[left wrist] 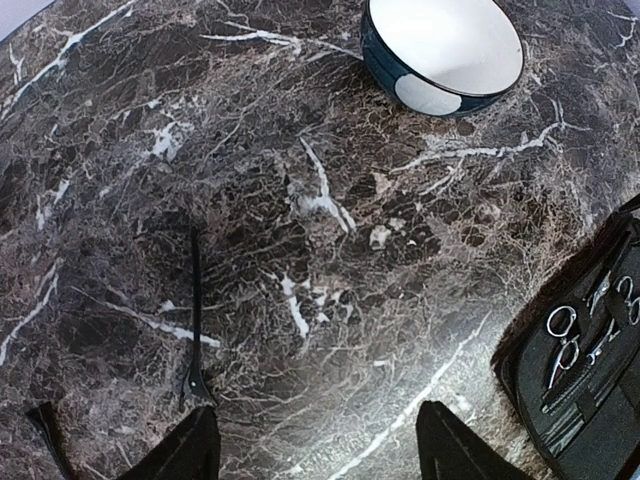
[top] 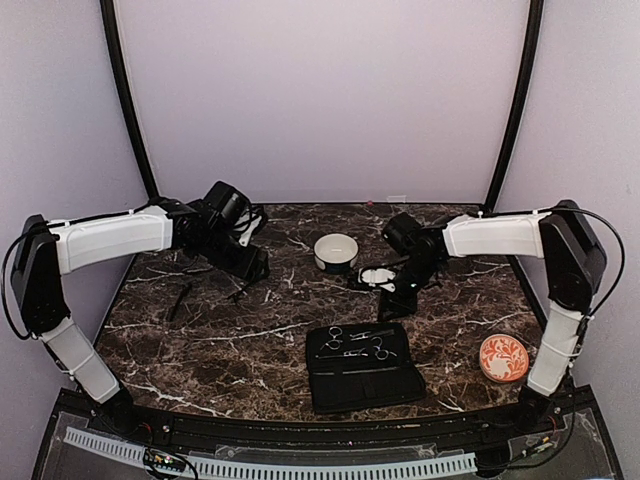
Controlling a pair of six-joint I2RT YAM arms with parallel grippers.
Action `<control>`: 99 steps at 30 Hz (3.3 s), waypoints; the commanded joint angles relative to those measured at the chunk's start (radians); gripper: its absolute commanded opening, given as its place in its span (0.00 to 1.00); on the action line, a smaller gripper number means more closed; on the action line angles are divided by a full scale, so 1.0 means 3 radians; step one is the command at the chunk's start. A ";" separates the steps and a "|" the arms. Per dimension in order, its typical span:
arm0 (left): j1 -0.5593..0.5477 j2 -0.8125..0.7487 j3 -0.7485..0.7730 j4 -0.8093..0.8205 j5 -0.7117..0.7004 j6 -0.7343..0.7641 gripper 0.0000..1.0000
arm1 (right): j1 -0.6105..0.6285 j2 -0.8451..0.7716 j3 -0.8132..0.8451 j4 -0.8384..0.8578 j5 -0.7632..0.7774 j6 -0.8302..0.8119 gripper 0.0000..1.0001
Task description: Sort the hair-cutting tools
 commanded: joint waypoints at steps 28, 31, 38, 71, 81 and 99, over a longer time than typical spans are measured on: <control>0.0400 0.0847 0.0688 -0.0559 -0.0295 0.0700 0.68 | -0.0059 0.0236 0.0334 0.0175 0.0453 0.0053 0.00; 0.0475 0.0974 0.0769 -0.0599 -0.0142 0.0774 0.60 | -0.0066 0.0245 0.0417 0.0147 0.0485 0.0089 0.00; 0.0508 0.1192 0.0845 -0.0682 0.0127 0.0888 0.50 | -0.0067 0.0108 0.0384 0.0008 0.0167 0.0042 0.10; 0.0508 0.1473 0.0921 -0.0998 -0.0020 0.0971 0.12 | -0.0026 -0.0632 -0.0117 -0.0182 0.0140 0.0032 0.18; 0.0448 0.1251 0.1067 -0.1163 0.0156 0.0955 0.00 | 0.0391 -0.1267 -0.0859 -0.0426 -0.0065 -0.0056 0.31; -0.1111 0.0507 0.0724 -0.1334 0.1129 0.1183 0.00 | 0.0764 -0.1392 -0.1431 -0.0359 0.0235 -0.0196 0.30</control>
